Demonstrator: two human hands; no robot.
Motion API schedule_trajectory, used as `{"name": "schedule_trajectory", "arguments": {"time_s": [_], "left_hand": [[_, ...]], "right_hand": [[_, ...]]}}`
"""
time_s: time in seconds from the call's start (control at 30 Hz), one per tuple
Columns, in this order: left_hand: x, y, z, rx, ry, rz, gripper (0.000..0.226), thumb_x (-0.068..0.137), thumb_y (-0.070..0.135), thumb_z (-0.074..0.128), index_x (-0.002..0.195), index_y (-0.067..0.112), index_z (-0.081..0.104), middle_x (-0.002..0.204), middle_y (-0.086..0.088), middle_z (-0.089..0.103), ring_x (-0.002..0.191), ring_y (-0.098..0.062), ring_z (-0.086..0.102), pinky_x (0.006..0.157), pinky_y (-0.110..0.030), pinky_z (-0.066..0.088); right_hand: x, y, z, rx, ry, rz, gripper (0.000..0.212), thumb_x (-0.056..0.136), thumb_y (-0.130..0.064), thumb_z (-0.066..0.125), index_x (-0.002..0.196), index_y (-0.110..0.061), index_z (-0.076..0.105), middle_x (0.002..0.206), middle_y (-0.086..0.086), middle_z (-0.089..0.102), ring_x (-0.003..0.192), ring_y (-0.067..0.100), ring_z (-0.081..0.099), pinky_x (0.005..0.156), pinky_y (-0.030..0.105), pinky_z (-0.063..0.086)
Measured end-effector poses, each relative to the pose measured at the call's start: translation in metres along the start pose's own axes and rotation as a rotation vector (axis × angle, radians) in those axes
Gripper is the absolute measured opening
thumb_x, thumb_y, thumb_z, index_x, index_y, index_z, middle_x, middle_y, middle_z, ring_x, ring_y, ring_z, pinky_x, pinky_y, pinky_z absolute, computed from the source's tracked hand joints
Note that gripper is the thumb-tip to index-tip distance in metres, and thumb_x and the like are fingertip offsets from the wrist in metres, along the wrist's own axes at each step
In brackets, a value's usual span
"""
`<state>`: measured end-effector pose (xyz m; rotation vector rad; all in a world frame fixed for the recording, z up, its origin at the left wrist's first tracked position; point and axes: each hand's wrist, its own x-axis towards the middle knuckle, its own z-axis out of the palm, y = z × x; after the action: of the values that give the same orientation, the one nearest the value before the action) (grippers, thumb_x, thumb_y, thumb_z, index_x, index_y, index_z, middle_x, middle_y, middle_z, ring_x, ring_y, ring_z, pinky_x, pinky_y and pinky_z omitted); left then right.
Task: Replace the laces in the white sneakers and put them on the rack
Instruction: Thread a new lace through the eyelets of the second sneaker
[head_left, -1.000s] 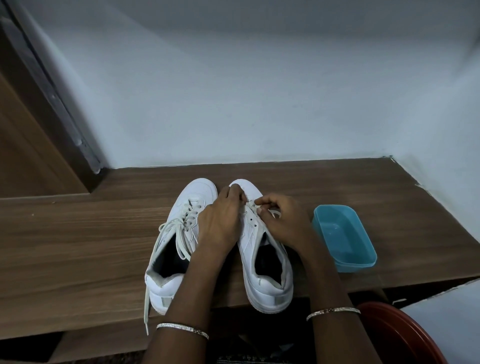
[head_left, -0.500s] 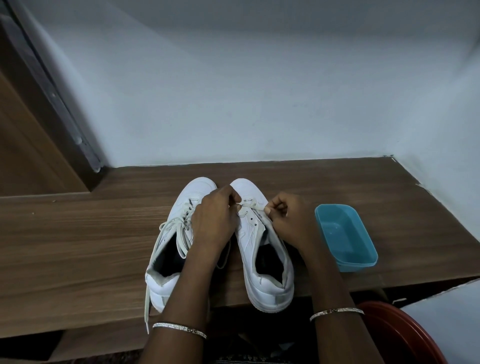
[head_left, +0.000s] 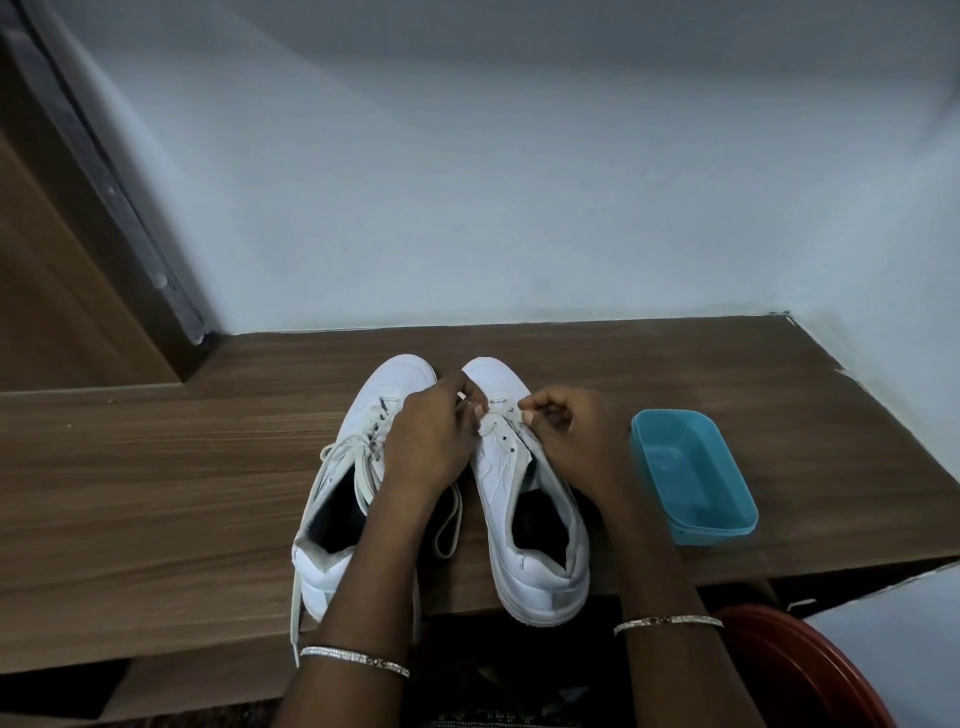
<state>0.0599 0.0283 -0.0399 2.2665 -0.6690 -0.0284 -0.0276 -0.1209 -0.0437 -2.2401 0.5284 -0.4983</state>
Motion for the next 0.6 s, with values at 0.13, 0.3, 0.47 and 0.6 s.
{"name": "schedule_trajectory", "arguments": {"time_s": [0.13,0.3,0.47,0.6], "left_hand": [[-0.002,0.004,0.001,0.007,0.033,0.032,0.013,0.089,0.020,0.062,0.094,0.032,0.060,0.069,0.009,0.061,0.070,-0.020,0.057,0.060,-0.031,0.042],[-0.001,0.004,0.000,0.007,0.018,0.084,0.019,0.086,0.018,0.067,0.096,0.033,0.065,0.077,0.011,0.062,0.076,-0.014,0.059,0.063,-0.030,0.042],[0.001,0.003,0.000,0.053,0.016,0.092,0.018,0.085,0.020,0.069,0.096,0.034,0.071,0.090,0.005,0.067,0.086,-0.017,0.063,0.071,-0.033,0.049],[0.002,0.008,-0.002,0.130,0.007,0.099,0.010,0.087,0.027,0.067,0.094,0.031,0.073,0.091,0.004,0.069,0.086,-0.022,0.065,0.071,-0.038,0.052]], "right_hand": [[0.004,-0.007,0.004,-0.079,-0.001,-0.170,0.019,0.089,-0.010,0.063,0.097,-0.021,0.077,0.094,-0.009,0.073,0.087,0.008,0.066,0.080,0.026,0.050],[0.015,-0.012,0.002,-0.226,-0.099,-0.236,0.022,0.083,-0.014,0.061,0.091,-0.026,0.078,0.086,-0.001,0.067,0.082,0.021,0.062,0.075,0.041,0.050],[0.020,-0.013,0.002,-0.243,-0.162,-0.228,0.020,0.082,-0.010,0.067,0.088,-0.024,0.079,0.086,0.004,0.067,0.083,0.024,0.061,0.075,0.043,0.049],[0.018,-0.011,0.005,-0.229,-0.138,-0.225,0.013,0.080,-0.018,0.062,0.083,-0.024,0.074,0.085,0.002,0.064,0.082,0.022,0.059,0.073,0.043,0.048]]}}
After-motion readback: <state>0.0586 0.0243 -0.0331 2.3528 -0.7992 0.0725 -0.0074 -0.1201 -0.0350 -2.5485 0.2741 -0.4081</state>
